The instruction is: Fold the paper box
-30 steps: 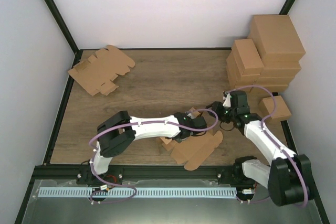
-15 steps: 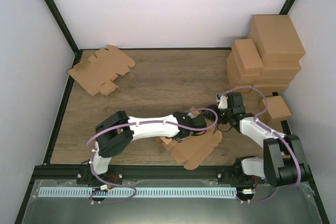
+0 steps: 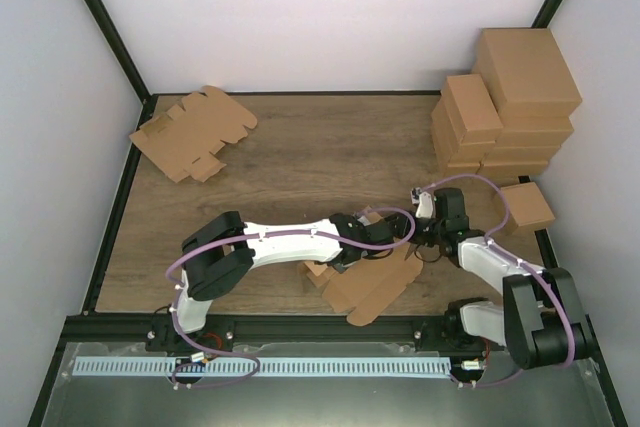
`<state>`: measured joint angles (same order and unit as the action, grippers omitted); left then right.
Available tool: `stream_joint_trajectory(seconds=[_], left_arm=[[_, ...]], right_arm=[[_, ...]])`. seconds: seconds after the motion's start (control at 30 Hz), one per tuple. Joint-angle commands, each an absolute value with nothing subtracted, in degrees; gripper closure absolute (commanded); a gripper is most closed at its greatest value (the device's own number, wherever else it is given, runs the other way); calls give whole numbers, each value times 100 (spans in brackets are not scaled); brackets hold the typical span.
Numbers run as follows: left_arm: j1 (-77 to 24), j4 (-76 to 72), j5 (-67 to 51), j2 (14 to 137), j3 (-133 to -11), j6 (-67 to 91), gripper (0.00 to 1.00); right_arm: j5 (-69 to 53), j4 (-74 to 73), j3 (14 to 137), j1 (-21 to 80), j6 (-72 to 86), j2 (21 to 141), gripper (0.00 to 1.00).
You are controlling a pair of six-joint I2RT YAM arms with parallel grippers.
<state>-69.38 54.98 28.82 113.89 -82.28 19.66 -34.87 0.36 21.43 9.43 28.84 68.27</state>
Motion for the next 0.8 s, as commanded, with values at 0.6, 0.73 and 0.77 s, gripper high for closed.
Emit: stream_joint_trajectory(seconds=[0.6,0.73,0.77], left_arm=[[-6624,5191,3042,10962,-7716,1752,59],[-6412,5221,3061,10902,-7550,1749,59],[-6355,5221,3049,10869,-7496,1749,59]], right_arm=[[-2970,1849,1451,1179,1345,5118,52],[-3052,1760,1934,1187,924,5738,52],[-3010,1743,2057,1179,832,5909,52]])
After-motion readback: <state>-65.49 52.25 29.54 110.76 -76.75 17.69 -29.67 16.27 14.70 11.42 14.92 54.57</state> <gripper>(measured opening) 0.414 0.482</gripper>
